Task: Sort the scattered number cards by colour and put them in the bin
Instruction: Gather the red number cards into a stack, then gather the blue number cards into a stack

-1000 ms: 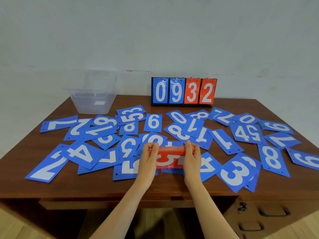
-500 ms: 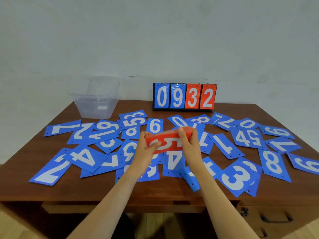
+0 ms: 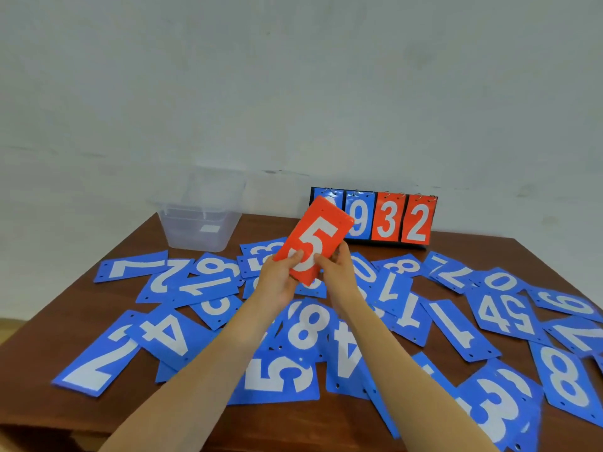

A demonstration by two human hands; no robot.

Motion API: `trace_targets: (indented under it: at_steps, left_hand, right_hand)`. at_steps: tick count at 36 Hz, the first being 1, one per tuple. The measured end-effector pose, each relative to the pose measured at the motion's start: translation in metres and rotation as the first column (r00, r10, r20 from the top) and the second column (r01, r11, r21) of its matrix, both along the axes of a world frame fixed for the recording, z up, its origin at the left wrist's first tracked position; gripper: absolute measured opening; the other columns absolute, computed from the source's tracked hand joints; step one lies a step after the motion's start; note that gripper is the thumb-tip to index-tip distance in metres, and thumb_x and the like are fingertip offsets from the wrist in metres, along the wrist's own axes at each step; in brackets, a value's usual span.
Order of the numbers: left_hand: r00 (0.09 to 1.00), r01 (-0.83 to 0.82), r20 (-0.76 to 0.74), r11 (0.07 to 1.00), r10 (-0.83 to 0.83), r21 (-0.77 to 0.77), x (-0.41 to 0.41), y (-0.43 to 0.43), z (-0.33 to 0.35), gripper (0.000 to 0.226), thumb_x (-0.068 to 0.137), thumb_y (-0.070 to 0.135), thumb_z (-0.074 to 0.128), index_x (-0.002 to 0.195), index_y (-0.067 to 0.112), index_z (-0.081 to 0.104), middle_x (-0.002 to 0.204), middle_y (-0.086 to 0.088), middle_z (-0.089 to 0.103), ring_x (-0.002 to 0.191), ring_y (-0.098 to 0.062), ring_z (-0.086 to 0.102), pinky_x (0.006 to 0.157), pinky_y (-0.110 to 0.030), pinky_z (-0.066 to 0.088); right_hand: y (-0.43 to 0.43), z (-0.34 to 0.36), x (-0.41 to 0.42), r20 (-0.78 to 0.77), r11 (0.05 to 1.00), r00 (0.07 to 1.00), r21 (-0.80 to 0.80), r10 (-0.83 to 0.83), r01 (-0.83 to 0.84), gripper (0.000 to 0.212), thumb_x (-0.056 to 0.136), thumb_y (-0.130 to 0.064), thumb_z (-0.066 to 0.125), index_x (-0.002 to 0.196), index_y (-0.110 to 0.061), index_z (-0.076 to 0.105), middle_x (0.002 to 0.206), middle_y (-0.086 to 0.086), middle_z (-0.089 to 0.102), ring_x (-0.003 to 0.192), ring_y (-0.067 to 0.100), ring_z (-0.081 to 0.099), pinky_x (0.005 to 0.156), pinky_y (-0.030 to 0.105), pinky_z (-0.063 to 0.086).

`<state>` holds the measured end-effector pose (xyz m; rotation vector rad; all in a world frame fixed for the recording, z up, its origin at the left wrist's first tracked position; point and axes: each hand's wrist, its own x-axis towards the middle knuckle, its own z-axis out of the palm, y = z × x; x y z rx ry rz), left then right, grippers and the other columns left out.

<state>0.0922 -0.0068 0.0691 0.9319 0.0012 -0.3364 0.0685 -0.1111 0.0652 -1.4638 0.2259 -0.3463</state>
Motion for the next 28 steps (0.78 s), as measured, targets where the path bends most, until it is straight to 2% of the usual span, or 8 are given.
trace_targets:
  at_steps: [4, 8, 10, 12, 14, 16, 21, 28]
  left_hand:
    - [0.997, 0.028, 0.050, 0.908, -0.053, 0.418, 0.048, 0.013, -0.004, 0.044, 0.088, 0.008, 0.063, 0.128, 0.005, 0.045, 0.127, -0.013, 0.056, 0.100, -0.019, 0.057, 0.083, -0.031, 0.045]
    - [0.939, -0.129, 0.264, 0.486, -0.222, 0.865, 0.108, 0.034, -0.022, 0.052, 0.094, 0.025, 0.055, 0.140, 0.011, 0.036, 0.145, -0.009, 0.035, 0.107, -0.019, 0.051, 0.083, -0.031, 0.041]
    - [0.884, -0.188, 0.291, 0.290, -0.367, 0.938, 0.135, 0.041, -0.033, 0.048, 0.098, 0.032, 0.046, 0.140, 0.008, 0.039, 0.149, -0.011, 0.031, 0.125, -0.026, 0.045, 0.100, -0.036, 0.039]
    - [0.844, -0.213, 0.219, 0.069, -0.490, 0.975, 0.156, 0.046, -0.045, 0.052, 0.101, 0.037, 0.037, 0.145, 0.011, 0.032, 0.155, -0.011, 0.022, 0.142, -0.028, 0.021, 0.114, -0.042, 0.022]
    - [0.796, -0.224, 0.088, -0.156, -0.599, 0.962, 0.168, 0.051, -0.056, 0.056, 0.101, 0.043, 0.029, 0.151, 0.019, 0.018, 0.159, -0.004, 0.008, 0.146, -0.026, 0.002, 0.117, -0.048, 0.010]
    - [0.750, -0.200, -0.043, -0.289, -0.660, 0.936, 0.173, 0.059, -0.066, 0.058, 0.101, 0.047, 0.025, 0.152, 0.025, 0.009, 0.160, 0.001, 0.000, 0.147, -0.026, -0.004, 0.116, -0.053, 0.004]
    - [0.698, -0.186, -0.106, -0.323, -0.708, 0.928, 0.161, 0.082, -0.067, 0.058, 0.101, 0.044, 0.029, 0.151, 0.022, 0.012, 0.160, 0.000, 0.000, 0.147, -0.025, 0.000, 0.117, -0.051, 0.002]
    - [0.670, -0.084, -0.100, -0.209, -0.735, 0.974, 0.144, 0.109, -0.059, 0.058, 0.097, 0.038, 0.047, 0.147, 0.020, 0.024, 0.157, 0.004, 0.011, 0.143, -0.017, 0.017, 0.114, -0.034, 0.020]
  right_hand:
    - [-0.009, 0.002, 0.045, -0.032, 0.995, 0.999, -0.092, -0.038, 0.035, 0.050, 0.095, -0.006, 0.048, 0.141, -0.020, 0.034, 0.130, 0.004, 0.054, 0.116, 0.023, 0.055, 0.096, 0.045, 0.050]
    - [-0.019, 0.003, 0.088, -0.122, 0.974, 0.992, -0.226, -0.010, -0.018, 0.060, 0.097, -0.005, 0.042, 0.149, -0.025, 0.020, 0.135, 0.005, 0.049, 0.120, 0.026, 0.052, 0.094, 0.042, 0.049]
    - [-0.019, 0.001, 0.106, -0.160, 0.955, 0.987, -0.294, -0.003, -0.045, 0.064, 0.097, -0.006, 0.039, 0.151, -0.026, 0.010, 0.138, 0.005, 0.046, 0.121, 0.027, 0.051, 0.095, 0.044, 0.049]
    - [-0.017, -0.001, 0.122, -0.175, 0.936, 0.984, -0.345, 0.014, -0.074, 0.063, 0.098, -0.007, 0.038, 0.151, -0.023, 0.010, 0.139, 0.005, 0.044, 0.121, 0.027, 0.050, 0.097, 0.045, 0.047]
    - [-0.014, -0.004, 0.138, -0.187, 0.924, 0.981, -0.366, 0.046, -0.113, 0.055, 0.097, -0.003, 0.038, 0.147, -0.018, 0.021, 0.130, 0.004, 0.047, 0.115, 0.021, 0.051, 0.094, 0.040, 0.048]
    - [-0.010, -0.005, 0.152, -0.208, 0.924, 0.976, -0.354, 0.072, -0.144, 0.048, 0.096, 0.001, 0.037, 0.141, -0.015, 0.030, 0.120, 0.002, 0.047, 0.105, 0.016, 0.049, 0.087, 0.033, 0.047]
    - [-0.003, -0.017, 0.195, -0.292, 0.954, 0.953, -0.257, 0.076, -0.154, 0.047, 0.096, 0.002, 0.037, 0.140, -0.014, 0.034, 0.129, 0.009, 0.051, 0.116, 0.028, 0.054, 0.094, 0.043, 0.049]
    - [0.011, -0.040, 0.238, -0.390, 0.940, 0.920, -0.293, 0.047, -0.173, 0.046, 0.099, -0.015, 0.040, 0.144, -0.015, 0.030, 0.135, 0.009, 0.051, 0.117, 0.027, 0.054, 0.098, 0.044, 0.047]
